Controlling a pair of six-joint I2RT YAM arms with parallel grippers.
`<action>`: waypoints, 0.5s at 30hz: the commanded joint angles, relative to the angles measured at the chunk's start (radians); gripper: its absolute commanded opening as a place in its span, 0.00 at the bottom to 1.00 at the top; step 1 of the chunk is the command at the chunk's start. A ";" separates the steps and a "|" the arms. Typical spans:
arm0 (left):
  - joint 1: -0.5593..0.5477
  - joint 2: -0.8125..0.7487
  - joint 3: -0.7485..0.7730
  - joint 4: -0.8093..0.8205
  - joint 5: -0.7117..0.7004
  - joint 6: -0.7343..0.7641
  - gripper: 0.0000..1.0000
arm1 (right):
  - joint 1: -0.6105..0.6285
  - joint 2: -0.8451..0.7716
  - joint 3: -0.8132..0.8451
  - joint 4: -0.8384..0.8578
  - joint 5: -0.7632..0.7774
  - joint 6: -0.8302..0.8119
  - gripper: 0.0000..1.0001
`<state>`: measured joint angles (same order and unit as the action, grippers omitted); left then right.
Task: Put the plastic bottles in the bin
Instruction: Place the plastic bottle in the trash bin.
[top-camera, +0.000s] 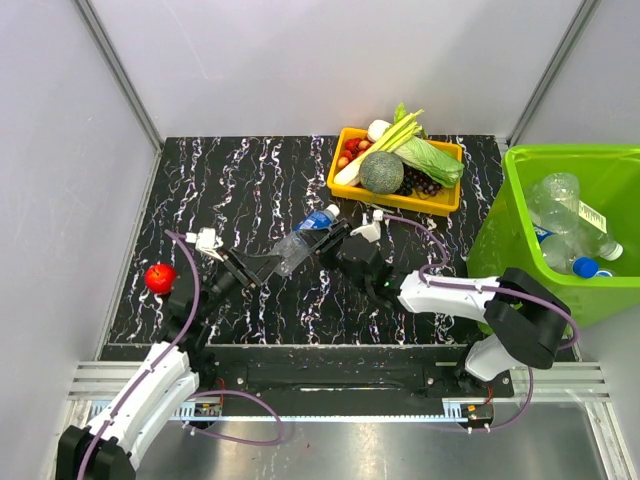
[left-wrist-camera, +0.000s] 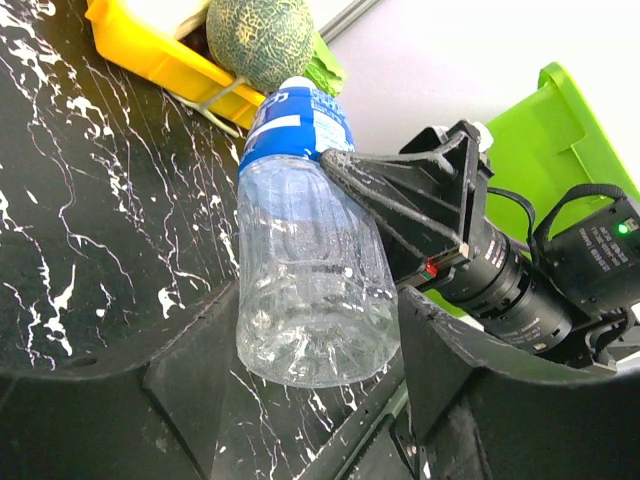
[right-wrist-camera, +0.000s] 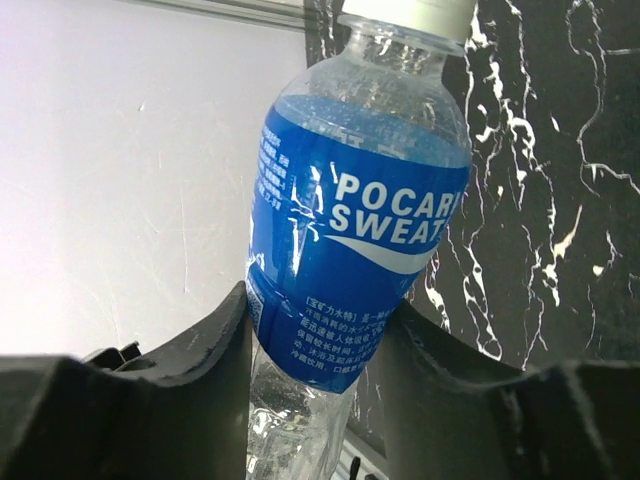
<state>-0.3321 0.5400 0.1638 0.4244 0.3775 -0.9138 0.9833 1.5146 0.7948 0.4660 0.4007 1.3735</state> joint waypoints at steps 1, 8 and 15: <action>-0.002 -0.021 0.074 -0.051 0.012 0.029 0.48 | -0.012 -0.051 -0.049 0.275 0.032 -0.180 0.37; -0.001 -0.058 0.163 -0.217 0.000 0.128 0.93 | -0.017 -0.163 -0.006 0.275 0.026 -0.460 0.33; -0.002 -0.023 0.360 -0.493 0.055 0.346 0.99 | -0.043 -0.249 0.092 0.130 0.043 -0.769 0.32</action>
<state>-0.3359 0.4938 0.3927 0.1093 0.3962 -0.7418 0.9604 1.3277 0.7910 0.6315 0.4026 0.8600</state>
